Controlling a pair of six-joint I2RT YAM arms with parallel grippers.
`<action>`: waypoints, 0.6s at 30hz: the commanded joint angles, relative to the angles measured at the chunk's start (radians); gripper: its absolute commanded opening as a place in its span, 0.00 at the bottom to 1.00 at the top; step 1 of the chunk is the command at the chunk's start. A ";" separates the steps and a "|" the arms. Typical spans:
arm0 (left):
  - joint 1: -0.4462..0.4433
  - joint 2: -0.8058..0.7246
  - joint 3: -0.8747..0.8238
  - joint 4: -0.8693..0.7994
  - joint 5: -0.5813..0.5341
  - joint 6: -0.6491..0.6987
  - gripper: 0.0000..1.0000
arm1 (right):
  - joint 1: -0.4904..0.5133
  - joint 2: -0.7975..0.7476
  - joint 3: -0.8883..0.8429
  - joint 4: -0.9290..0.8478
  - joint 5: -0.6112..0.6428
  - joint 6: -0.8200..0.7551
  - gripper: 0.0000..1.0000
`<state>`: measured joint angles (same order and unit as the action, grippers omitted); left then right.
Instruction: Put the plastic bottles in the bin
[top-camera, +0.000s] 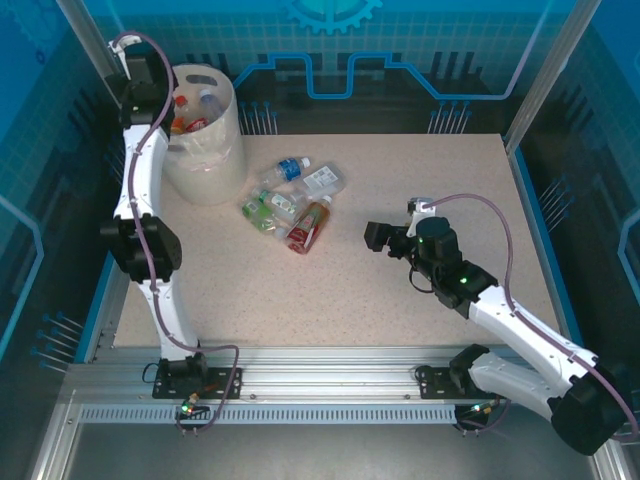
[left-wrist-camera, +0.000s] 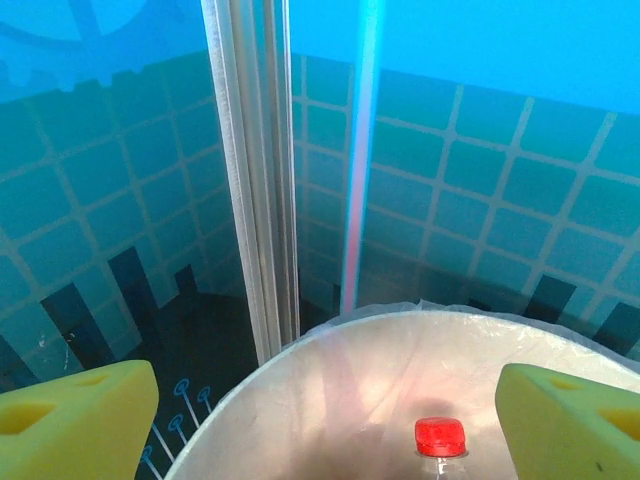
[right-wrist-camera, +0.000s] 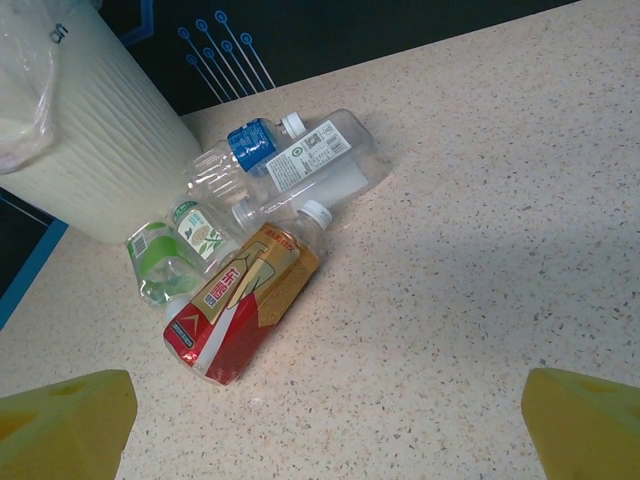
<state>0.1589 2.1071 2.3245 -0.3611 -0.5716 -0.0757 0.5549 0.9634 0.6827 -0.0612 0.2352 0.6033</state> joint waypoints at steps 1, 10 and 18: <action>-0.001 -0.024 0.044 -0.076 0.007 -0.077 0.92 | -0.012 -0.021 0.026 -0.017 0.016 0.024 1.00; -0.068 -0.147 -0.078 -0.071 0.129 -0.197 0.99 | -0.013 0.003 0.003 -0.003 0.010 0.075 1.00; -0.204 -0.363 -0.400 0.114 0.145 -0.332 0.99 | -0.014 0.043 -0.026 0.035 0.021 0.163 1.00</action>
<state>-0.0051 1.8351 2.0014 -0.3538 -0.4458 -0.3264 0.5549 0.9997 0.6773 -0.0559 0.2352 0.7116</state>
